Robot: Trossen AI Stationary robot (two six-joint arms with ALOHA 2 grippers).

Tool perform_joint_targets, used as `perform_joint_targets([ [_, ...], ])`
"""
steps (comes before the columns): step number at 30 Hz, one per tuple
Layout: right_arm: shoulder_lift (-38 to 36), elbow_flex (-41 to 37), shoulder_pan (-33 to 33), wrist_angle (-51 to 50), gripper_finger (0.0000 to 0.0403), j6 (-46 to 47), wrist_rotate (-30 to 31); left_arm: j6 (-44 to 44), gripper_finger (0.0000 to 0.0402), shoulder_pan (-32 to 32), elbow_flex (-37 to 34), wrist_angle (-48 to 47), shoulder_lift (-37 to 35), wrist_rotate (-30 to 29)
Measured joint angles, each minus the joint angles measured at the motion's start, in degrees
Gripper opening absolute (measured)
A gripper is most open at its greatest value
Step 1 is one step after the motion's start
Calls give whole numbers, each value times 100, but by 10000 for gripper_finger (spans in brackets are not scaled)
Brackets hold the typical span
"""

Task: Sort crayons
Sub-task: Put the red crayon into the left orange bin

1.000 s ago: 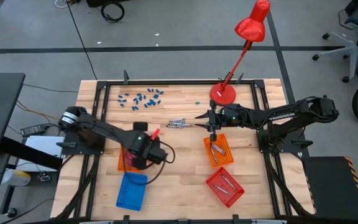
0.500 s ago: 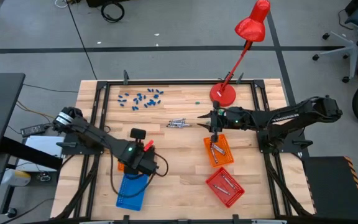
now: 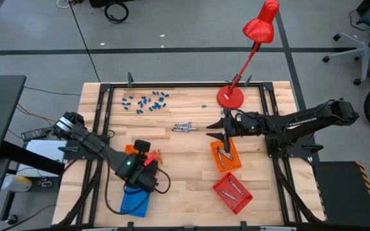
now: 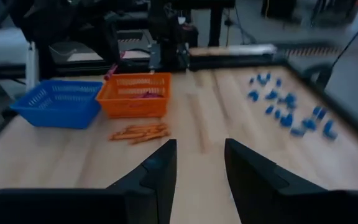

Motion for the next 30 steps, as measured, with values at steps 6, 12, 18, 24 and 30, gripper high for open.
perform_joint_targets([
  [6,0,0,0,10,139,642,-169,108,30,-236,-252,-142,1,164],
  [12,0,0,0,39,139,686,-145,916,30,-525,-1323,263,-23,154],
  [18,2,0,0,137,139,685,-128,1554,30,-563,-2110,742,-23,-86],
  [24,2,0,0,173,139,685,-128,2073,30,-567,-2249,1126,-23,-87],
  [30,2,0,0,172,139,685,-128,2255,37,-565,-2249,1153,-23,-100],
])
